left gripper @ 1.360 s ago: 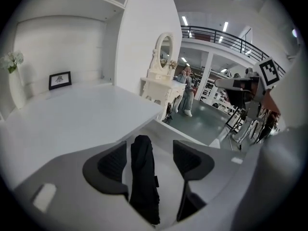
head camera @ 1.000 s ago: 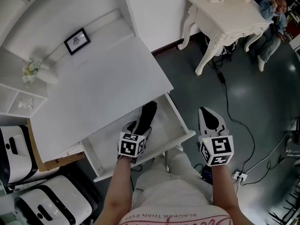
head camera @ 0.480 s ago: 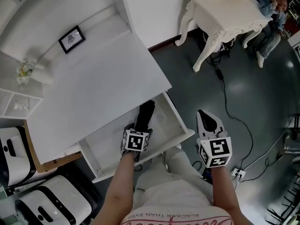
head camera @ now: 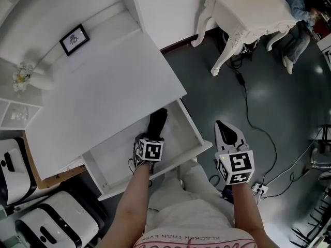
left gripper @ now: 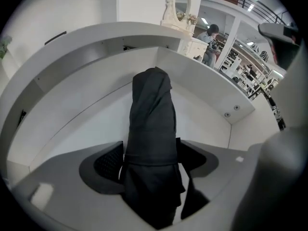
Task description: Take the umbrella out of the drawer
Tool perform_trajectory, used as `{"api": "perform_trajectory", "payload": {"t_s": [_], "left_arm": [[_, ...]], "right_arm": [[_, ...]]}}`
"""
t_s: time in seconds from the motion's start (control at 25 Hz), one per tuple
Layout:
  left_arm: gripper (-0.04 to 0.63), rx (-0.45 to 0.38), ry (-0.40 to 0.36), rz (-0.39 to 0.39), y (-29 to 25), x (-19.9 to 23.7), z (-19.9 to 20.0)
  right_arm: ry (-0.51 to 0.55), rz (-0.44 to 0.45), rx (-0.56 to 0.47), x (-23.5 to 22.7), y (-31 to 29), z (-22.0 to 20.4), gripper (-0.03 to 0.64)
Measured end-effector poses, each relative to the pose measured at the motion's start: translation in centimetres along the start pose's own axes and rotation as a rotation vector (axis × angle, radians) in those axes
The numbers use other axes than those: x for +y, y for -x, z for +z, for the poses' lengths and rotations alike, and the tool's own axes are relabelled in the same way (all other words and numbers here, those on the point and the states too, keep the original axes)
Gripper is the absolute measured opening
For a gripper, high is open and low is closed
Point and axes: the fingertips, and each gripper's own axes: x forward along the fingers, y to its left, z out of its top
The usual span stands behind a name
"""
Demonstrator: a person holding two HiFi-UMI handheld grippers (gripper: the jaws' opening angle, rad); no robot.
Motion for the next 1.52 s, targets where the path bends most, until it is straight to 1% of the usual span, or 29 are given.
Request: {"api": "perform_trajectory", "payload": {"t_s": [0.08,0.12,0.2,0.32,0.6,0.88,1.12,1.36,1.52], "left_arm": [[0.362,0.004,-0.002,0.007,0.0,0.1,0.2],[0.348,0.008,-0.007,0.003,0.0,0.0,0.2],[0.297,0.025,-0.02,-0.013,0.0,-0.1,0.0],[0.268,0.041,-0.035,-0.023,0.0,-0.1,-0.2],[0.255,0.056,-0.056,-0.03,0.3,-0.3,-0.2],[0.255,0.059,-0.148,-0.057,1.4,-1.2,-0.4],[0.255,0.027,-0.221,-0.062,2.9,-1.9,0.3],[0.255,-0.042,-0.277,-0.062,5.3,-2.1,1.7],[0.255,-0.079,-0.293,-0.07,6.7,-2.1,2.3]], "right_arm": [[-0.002,0.001,0.003,-0.2,0.0,-0.2,0.008],[-0.002,0.001,0.004,-0.2,0.0,-0.3,0.008],[-0.003,0.002,0.009,-0.1,0.0,-0.6,0.008],[-0.004,0.01,0.012,0.2,-0.2,-0.8,0.008],[0.014,0.038,0.011,0.9,-0.2,-0.7,0.008],[0.025,0.037,-0.001,0.9,0.1,-0.1,0.008],[0.038,0.043,-0.014,1.5,0.5,0.3,0.008],[0.052,0.043,-0.044,2.4,1.3,1.5,0.008],[0.065,0.044,-0.066,3.1,1.7,2.3,0.008]]}}
